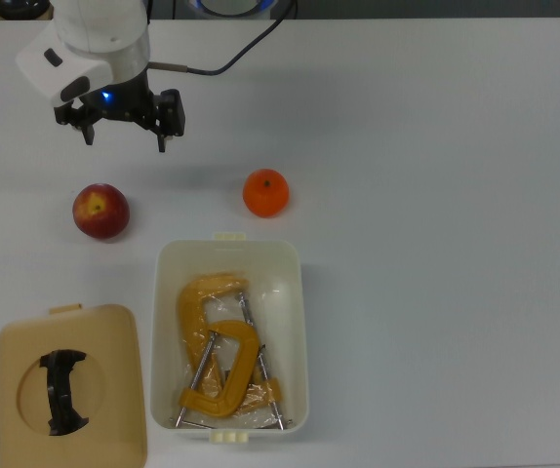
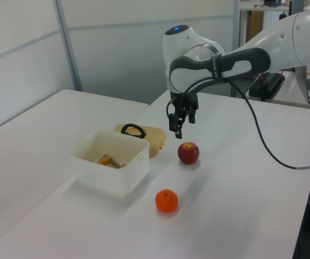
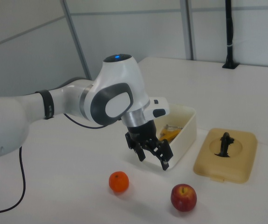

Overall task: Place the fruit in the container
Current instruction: 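Move the gripper over the red apple and lower it, then close the gripper around the red apple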

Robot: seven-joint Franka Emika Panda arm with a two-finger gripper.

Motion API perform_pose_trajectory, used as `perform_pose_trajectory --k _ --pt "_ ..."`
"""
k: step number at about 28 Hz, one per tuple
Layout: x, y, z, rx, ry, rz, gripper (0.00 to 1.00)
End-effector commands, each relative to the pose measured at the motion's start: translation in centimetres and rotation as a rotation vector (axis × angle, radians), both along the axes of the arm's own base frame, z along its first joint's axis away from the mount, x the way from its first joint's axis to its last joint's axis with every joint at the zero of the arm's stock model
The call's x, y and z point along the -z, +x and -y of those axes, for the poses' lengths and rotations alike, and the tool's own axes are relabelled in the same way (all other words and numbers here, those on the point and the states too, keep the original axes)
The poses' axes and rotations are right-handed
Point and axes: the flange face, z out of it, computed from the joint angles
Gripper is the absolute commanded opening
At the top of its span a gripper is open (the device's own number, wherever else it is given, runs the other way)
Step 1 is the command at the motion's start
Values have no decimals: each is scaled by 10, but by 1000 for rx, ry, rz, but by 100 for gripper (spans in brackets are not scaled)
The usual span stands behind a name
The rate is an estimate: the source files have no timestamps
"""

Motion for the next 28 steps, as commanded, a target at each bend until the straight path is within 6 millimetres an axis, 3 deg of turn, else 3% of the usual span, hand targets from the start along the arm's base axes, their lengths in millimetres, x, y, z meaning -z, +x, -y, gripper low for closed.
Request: perform_pose_trajectory --k 1,6,11,28 --pt "17 -3 16 -10 -22 29 100" --pt "31 1 36 2 -45 30 100" --pt "53 5 43 -6 -71 28 100" --pt "114 7 39 -54 -129 11 100"
